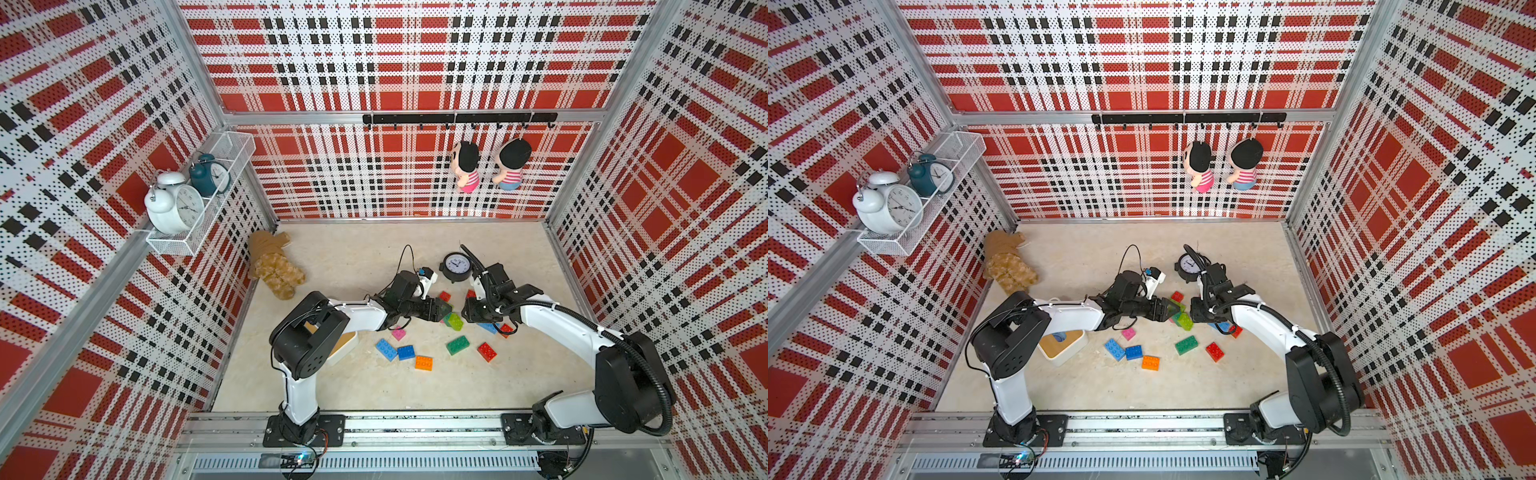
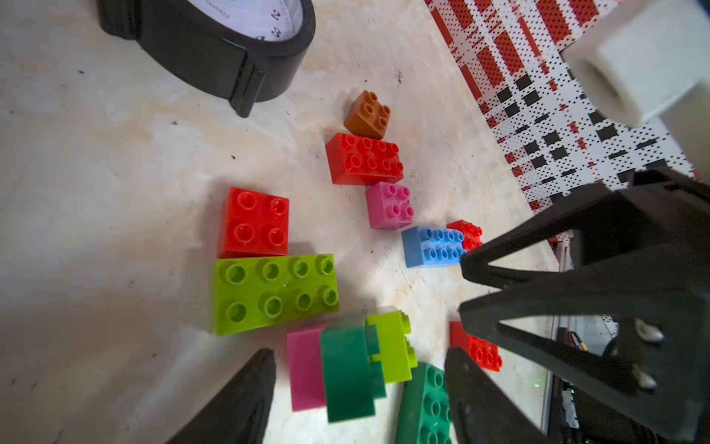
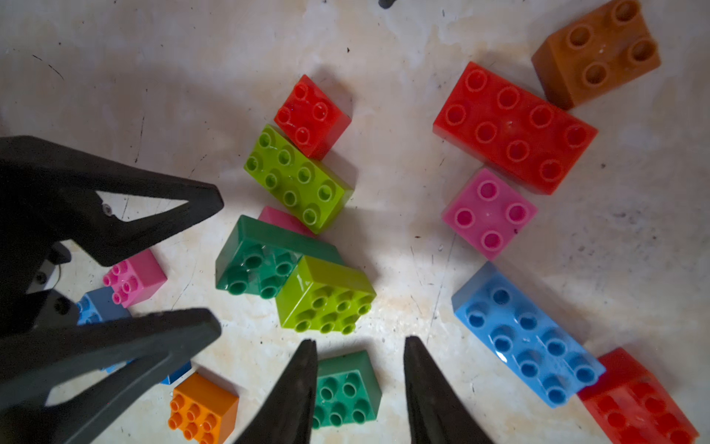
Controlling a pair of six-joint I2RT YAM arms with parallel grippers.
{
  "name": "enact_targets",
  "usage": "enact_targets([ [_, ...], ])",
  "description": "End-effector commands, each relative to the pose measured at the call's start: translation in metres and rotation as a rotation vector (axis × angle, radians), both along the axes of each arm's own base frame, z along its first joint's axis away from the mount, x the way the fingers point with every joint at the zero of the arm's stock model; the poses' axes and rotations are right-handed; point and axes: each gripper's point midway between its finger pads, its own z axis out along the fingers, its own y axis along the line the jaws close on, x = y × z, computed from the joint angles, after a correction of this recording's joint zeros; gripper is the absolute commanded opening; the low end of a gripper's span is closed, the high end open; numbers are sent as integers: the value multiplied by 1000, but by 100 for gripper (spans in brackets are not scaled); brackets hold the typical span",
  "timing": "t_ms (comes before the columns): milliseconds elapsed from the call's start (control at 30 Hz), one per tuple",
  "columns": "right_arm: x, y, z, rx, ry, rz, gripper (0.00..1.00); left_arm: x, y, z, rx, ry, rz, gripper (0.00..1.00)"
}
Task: Assemble a heart with building blocks
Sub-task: Adjust the building block at the center of the board.
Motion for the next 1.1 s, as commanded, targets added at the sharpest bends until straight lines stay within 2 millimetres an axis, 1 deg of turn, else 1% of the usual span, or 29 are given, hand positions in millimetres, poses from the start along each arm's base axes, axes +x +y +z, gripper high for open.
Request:
enact_targets([
  [0, 1, -2, 4, 20, -20, -15, 41, 5, 0, -12, 57, -4, 11, 72],
  [100, 0, -2, 2, 21, -14, -15, 41, 4, -5, -15, 72, -1, 3, 70],
  [233, -1, -1, -1, 26, -8, -14, 41, 4, -7, -21, 92, 7, 3, 66],
  [267, -1, -1, -1, 25, -6, -15, 41, 4, -6, -24, 98, 13, 5, 64],
  [467, -1, 1, -2, 34, -2, -9, 40, 5, -3, -26, 95, 27, 9, 52],
  [767, 1, 7, -2, 52, 4, 7, 39, 9, 6, -21, -19, 78, 2, 40],
  [867, 2, 9, -2, 60, 6, 9, 39, 10, 11, -21, -43, 93, -1, 38],
  [1067, 4, 12, -4, 72, 15, 16, 39, 15, 26, -21, -93, 123, 18, 38],
])
